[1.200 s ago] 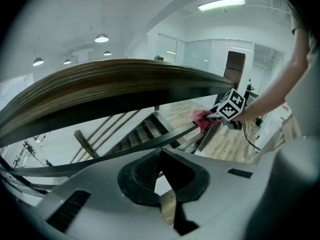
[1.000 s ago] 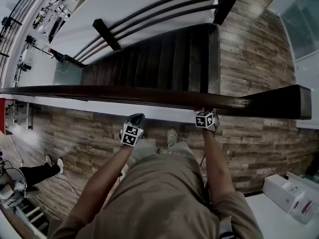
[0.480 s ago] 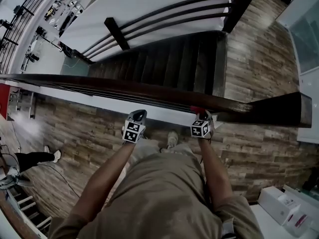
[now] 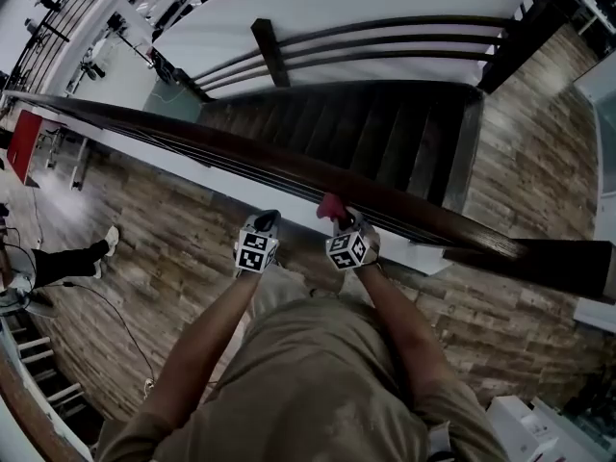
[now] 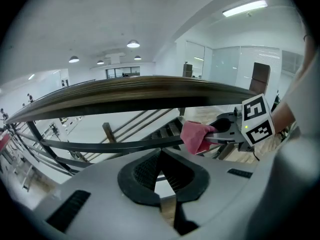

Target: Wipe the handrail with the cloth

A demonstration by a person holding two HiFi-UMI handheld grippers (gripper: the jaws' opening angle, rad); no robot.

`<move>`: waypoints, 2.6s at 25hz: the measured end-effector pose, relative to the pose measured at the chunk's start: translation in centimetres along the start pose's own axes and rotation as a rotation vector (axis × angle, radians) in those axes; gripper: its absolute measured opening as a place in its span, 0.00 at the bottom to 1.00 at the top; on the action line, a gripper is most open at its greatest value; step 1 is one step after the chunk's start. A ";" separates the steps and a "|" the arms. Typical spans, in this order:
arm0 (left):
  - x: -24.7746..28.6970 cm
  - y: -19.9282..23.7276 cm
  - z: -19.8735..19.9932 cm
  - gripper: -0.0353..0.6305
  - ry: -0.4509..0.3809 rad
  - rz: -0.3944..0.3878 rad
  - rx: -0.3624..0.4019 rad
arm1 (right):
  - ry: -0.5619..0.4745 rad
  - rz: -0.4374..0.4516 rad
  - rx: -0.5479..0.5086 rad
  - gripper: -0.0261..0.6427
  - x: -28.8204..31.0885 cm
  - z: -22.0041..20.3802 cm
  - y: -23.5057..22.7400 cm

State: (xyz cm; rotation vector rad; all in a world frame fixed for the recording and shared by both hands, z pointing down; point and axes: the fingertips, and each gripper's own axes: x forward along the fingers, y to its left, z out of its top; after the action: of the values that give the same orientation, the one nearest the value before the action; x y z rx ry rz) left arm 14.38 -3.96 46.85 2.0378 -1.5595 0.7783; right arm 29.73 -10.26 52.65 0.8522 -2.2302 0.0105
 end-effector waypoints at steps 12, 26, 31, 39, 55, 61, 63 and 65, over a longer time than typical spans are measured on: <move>-4.5 34.6 -5.1 0.08 -0.018 0.063 -0.086 | 0.003 0.146 -0.132 0.15 23.2 27.4 22.6; -12.5 68.7 -10.7 0.08 0.023 0.133 -0.098 | -0.043 0.246 -0.050 0.15 49.2 54.5 46.7; -14.9 73.6 -11.5 0.08 0.033 0.160 -0.104 | 0.069 0.294 0.001 0.15 55.5 56.4 51.7; -15.7 74.7 -13.6 0.08 0.030 0.132 -0.123 | 0.216 0.232 0.219 0.15 57.7 54.9 51.1; -13.2 65.7 -12.1 0.08 -0.081 0.025 -0.157 | 0.232 0.009 0.240 0.15 46.9 43.8 40.6; -10.7 58.6 -12.0 0.08 -0.035 -0.035 -0.085 | 0.195 -0.015 0.245 0.15 41.9 39.3 36.3; -9.0 55.5 -11.1 0.08 -0.025 -0.058 -0.058 | 0.181 -0.022 0.248 0.15 40.1 37.3 34.4; -7.0 51.7 -10.0 0.08 -0.008 -0.089 -0.020 | 0.169 -0.032 0.276 0.15 38.1 35.0 32.2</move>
State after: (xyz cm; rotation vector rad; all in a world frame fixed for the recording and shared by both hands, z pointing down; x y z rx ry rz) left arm -38.62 -5.56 50.37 2.0826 -1.4642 0.7193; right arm -30.59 -15.86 59.28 0.9953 -2.0840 0.3692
